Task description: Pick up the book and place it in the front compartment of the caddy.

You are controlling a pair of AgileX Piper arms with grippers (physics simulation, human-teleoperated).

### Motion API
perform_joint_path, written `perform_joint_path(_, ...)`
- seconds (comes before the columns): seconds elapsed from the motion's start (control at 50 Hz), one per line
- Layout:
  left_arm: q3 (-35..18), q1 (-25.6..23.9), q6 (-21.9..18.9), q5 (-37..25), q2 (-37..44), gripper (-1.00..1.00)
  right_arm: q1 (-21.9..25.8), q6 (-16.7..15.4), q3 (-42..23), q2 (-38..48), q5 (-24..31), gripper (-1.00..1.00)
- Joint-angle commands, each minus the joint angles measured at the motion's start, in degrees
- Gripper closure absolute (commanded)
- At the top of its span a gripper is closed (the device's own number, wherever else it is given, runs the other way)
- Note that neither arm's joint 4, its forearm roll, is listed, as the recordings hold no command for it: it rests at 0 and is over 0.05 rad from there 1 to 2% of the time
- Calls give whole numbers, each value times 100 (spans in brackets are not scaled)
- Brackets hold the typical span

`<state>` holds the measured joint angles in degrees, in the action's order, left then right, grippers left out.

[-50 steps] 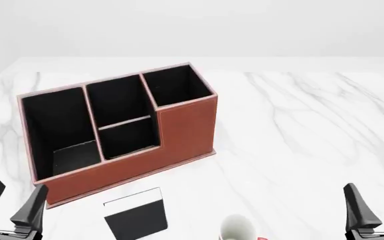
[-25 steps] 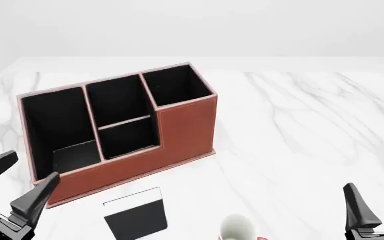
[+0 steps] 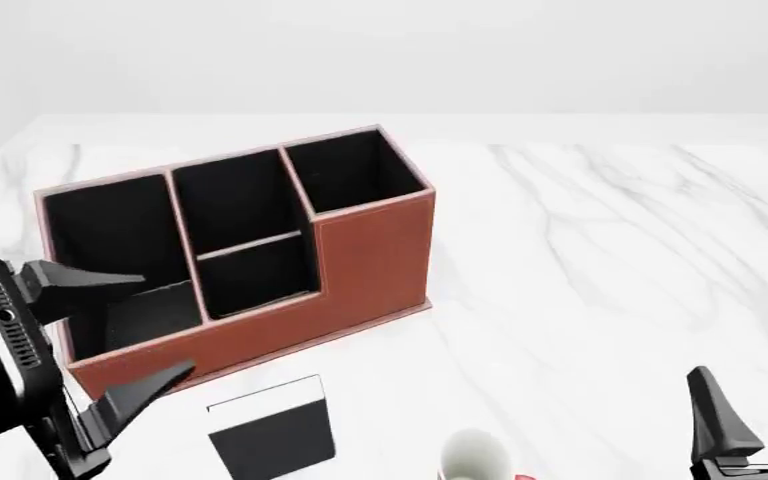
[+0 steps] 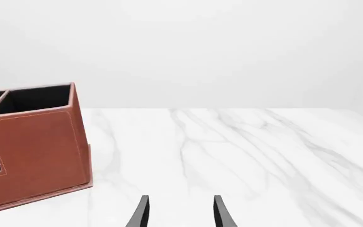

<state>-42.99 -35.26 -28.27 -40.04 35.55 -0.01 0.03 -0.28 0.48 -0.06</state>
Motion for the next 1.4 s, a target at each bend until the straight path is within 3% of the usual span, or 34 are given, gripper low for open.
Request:
perform_joint_path(0.02,-453,-591,-544,-991,641,-100,0,0,3,-6,0,-100)
perform_joint_path(0.08,-365,-630,-720,-1142,722,-100,0,0,3,-5,0,-100)
perform_joint_path(0.2,-728,-737,-669,-1428,950,-100,1,0,3,-4,0,-100)
perform_joint_path(0.26,-589,-445,-1031,-1475,1035,-100,0,0,3,-5,0,-100)
perform_joint_path(0.34,-646,-593,-909,-1581,1139,-100,0,1,3,-6,0,-100)
perform_joint_path(0.88,-319,-616,-1029,-927,1890,-100,-1,0,3,-5,0,-100)
perform_joint_path(0.9,-94,-785,-767,-509,2031,-100,-1,0,3,-5,0,-100)
perform_joint_path(0.92,-65,-786,-761,-484,2029,-100,-1,-1,3,-5,0,-100)
perform_joint_path(1.4,57,-769,-736,-409,2047,-100,0,-1,3,-6,0,-100)
